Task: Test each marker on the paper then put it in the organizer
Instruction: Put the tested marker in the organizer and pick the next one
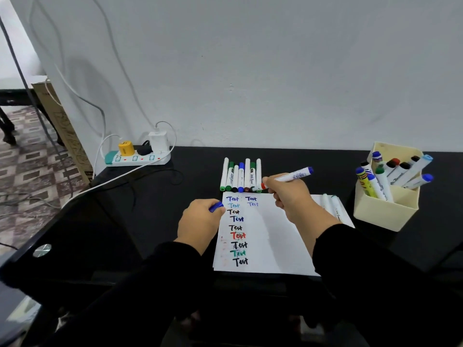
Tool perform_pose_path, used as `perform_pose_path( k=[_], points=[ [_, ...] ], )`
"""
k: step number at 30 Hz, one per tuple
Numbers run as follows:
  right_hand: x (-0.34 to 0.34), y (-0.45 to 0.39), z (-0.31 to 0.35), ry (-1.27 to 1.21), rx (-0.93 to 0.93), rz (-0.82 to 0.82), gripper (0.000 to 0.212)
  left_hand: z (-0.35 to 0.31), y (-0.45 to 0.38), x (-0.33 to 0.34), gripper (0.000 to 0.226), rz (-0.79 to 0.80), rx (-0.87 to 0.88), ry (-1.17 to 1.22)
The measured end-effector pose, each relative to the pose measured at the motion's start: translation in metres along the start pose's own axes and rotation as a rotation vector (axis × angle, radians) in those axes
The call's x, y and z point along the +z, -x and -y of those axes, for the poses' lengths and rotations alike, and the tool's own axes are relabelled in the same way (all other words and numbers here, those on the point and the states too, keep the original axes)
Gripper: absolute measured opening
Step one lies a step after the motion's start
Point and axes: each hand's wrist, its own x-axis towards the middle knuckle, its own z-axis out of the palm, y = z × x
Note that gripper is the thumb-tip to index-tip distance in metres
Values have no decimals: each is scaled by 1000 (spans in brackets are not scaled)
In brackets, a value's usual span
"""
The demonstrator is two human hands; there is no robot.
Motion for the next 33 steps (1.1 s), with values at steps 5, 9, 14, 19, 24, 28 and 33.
perform_pose_path(
  k=[5,9,14,19,24,28,33],
  points=[
    [9,-12,-16,154,-27,-77,22,23,-13,26,40,68,-61,-249],
    [9,-21,-28,161,-144,-73,24,27,-12,32,42,56,-45,-243],
    [9,-22,-47,169,-251,-64,26,29,-13,35,41,72,-47,-267],
    [8,-23,-51,159,-320,-14,19,28,-14,36,40,76,-41,-282],
    [12,-27,-57,262,-274,-52,40,29,-14,37,41,85,-47,-293],
    [14,-30,-58,321,-257,-54,40,28,-13,37,42,82,-45,-301],
    [16,-30,-58,407,-259,-27,38,28,-14,37,42,85,-43,-324]
  ],
)
